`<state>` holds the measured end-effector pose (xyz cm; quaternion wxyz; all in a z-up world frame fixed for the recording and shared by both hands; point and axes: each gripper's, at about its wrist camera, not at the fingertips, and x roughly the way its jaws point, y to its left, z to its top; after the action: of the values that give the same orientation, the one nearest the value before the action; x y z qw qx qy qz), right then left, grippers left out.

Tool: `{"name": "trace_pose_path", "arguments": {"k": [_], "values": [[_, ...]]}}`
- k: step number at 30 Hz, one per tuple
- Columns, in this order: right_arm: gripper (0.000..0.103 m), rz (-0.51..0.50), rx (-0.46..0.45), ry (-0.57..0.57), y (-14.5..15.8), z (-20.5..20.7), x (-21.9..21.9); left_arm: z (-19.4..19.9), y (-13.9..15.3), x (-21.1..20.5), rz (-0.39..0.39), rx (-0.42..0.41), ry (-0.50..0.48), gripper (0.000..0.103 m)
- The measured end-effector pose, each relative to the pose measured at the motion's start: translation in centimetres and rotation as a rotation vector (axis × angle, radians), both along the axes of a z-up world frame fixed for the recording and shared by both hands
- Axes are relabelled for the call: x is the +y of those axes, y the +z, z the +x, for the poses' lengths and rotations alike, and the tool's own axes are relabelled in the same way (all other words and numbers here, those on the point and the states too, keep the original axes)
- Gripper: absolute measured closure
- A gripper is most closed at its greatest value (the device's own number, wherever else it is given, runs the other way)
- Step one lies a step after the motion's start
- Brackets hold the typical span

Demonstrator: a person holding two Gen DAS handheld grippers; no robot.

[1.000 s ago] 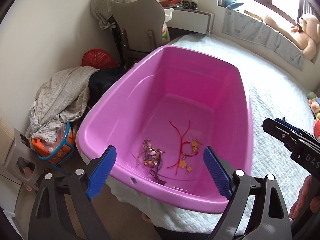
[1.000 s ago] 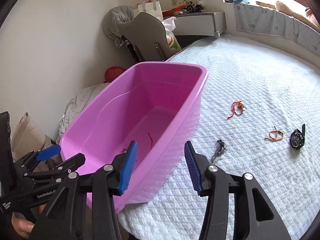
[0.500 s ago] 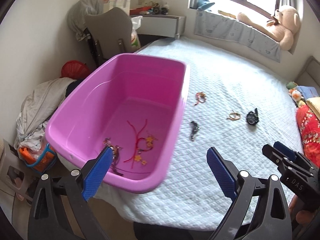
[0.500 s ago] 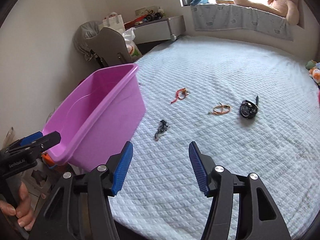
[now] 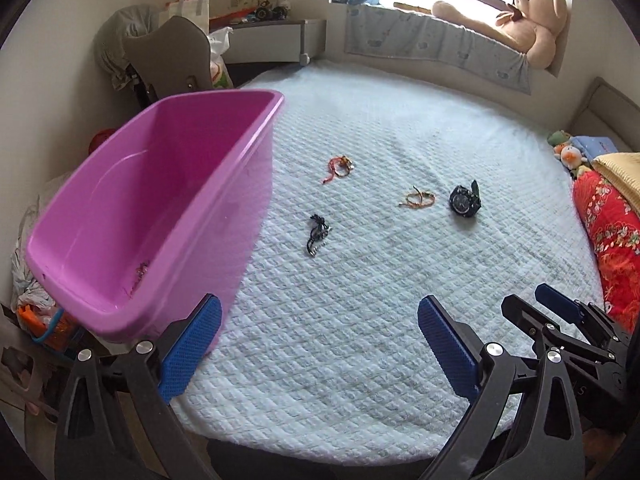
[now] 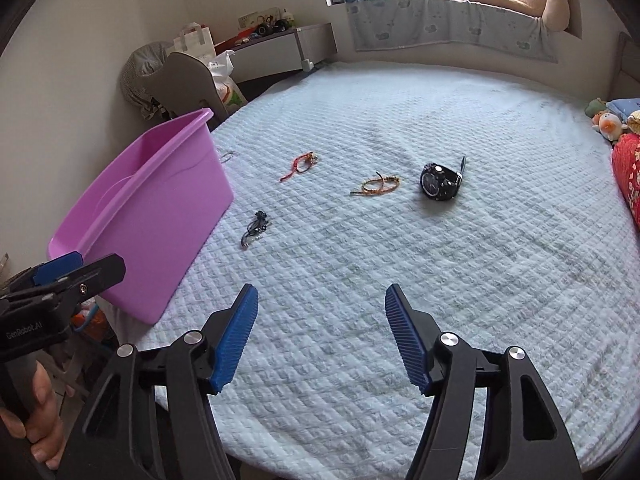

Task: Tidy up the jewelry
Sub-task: 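Move both grippers back over the remaining jewelry on the bed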

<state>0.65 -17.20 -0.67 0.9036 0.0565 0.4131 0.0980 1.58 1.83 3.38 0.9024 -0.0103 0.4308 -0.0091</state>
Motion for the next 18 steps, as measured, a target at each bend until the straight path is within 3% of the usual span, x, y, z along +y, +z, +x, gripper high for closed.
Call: {"name": "trace_pose_path", "arguments": {"k": [10,18], "values": [[0.040,0.005,0.070,-0.026,-5.1,4.4,-3.0,6.1,-6.3,-0.7,0.009,0.097,0.064,0.006],[0.040,0.017,0.078,-0.019,-7.7,10.5,-3.0,11.4,-9.8,0.0,0.030,0.105,0.107,0.006]]}}
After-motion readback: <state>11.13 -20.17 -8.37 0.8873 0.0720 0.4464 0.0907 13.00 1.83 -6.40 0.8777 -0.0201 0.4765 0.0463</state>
